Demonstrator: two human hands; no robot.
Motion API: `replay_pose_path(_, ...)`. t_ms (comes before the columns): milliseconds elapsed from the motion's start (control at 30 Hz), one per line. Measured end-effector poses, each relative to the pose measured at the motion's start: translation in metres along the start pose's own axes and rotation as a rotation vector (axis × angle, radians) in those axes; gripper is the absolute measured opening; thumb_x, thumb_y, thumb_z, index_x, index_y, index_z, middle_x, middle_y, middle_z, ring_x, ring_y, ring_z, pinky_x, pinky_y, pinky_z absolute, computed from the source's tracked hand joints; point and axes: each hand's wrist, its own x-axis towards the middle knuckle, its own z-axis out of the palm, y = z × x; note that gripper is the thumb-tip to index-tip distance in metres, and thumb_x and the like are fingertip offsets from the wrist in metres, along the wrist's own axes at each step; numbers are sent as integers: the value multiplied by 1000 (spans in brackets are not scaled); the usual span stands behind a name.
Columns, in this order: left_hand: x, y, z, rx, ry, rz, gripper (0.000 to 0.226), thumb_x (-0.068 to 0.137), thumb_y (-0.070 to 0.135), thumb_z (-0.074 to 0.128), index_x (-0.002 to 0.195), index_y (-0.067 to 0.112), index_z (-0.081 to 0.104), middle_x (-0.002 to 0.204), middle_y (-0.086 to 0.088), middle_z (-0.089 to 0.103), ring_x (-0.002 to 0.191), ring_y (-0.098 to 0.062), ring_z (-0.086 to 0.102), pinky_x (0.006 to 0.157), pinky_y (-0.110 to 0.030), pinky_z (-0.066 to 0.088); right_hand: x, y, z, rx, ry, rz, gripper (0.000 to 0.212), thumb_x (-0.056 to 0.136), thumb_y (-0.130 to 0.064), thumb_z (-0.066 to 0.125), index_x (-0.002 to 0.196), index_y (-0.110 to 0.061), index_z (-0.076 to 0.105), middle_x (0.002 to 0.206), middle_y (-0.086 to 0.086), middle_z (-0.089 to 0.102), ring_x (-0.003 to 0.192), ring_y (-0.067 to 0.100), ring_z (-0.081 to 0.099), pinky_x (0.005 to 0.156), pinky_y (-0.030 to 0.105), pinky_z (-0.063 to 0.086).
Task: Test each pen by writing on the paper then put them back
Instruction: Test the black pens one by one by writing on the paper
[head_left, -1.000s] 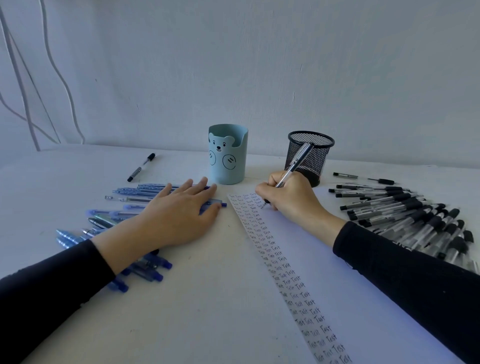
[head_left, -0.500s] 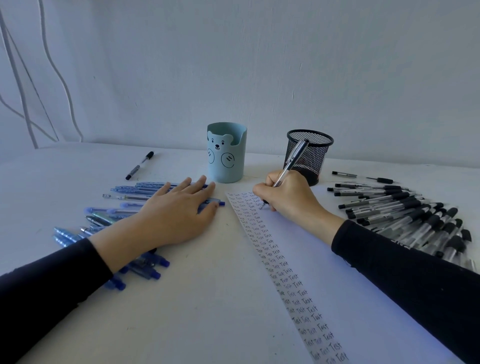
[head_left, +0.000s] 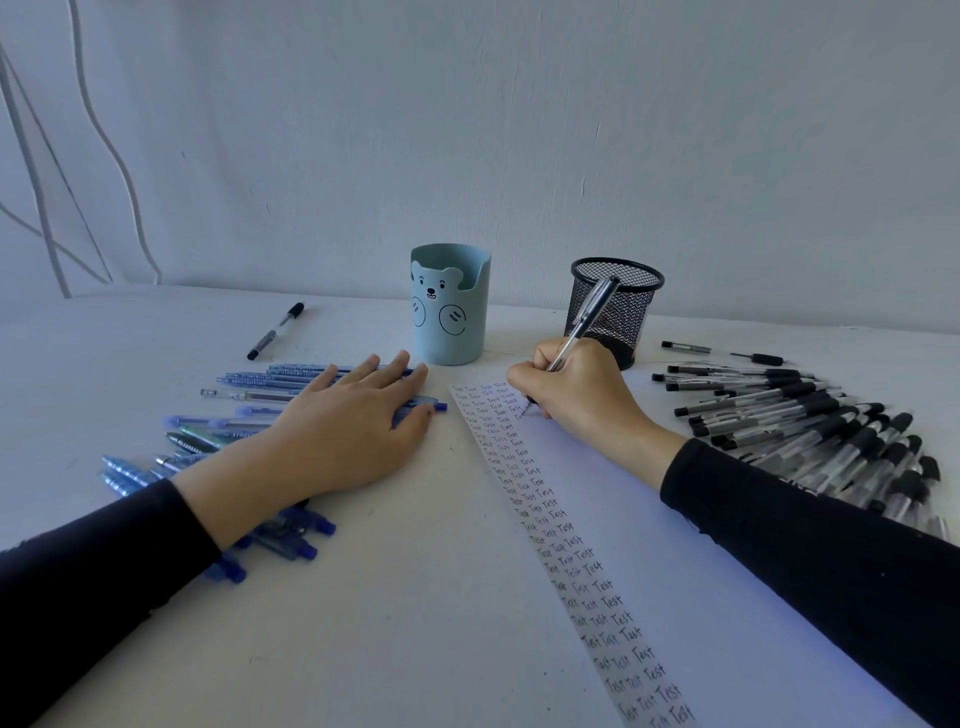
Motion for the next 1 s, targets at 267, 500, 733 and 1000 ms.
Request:
replay_pose_path(267, -1, 1, 0, 6, 0, -1, 59, 99, 54, 12, 154, 35, 0, 162, 13, -6, 149, -9, -5, 122, -41, 1, 0, 0, 0, -16, 6, -7, 37, 81, -3, 63, 49, -7, 43, 48, 8, 44, 36, 0, 46, 45, 5, 35)
replay_pose_path(500, 0, 0, 0, 9, 3, 3, 60, 99, 54, 12, 154, 35, 0, 162, 13, -5, 149, -9, -5, 122, -41, 2, 1, 3, 0, -28, 25, -17, 42, 79, -2, 62, 45, -11, 40, 43, 3, 40, 35, 2, 39, 44, 6, 32)
replay_pose_path(733, 0, 0, 0, 10, 2, 3, 60, 99, 54, 11, 154, 35, 0, 162, 13, -6, 149, -9, -5, 122, -41, 2, 2, 6, 1, -42, 32, -3, 40, 78, -5, 62, 46, -12, 40, 44, 3, 41, 42, 8, 43, 48, 9, 36)
replay_pose_path(1000, 0, 1, 0, 1, 4, 4, 60, 99, 55, 12, 154, 36, 0, 161, 13, -5, 149, -9, -5, 122, -41, 2, 11, -8, -15, 57, -4, 23, 44, 95, -31, 54, 61, -3, 51, 56, 9, 51, 48, 9, 52, 56, 20, 43)
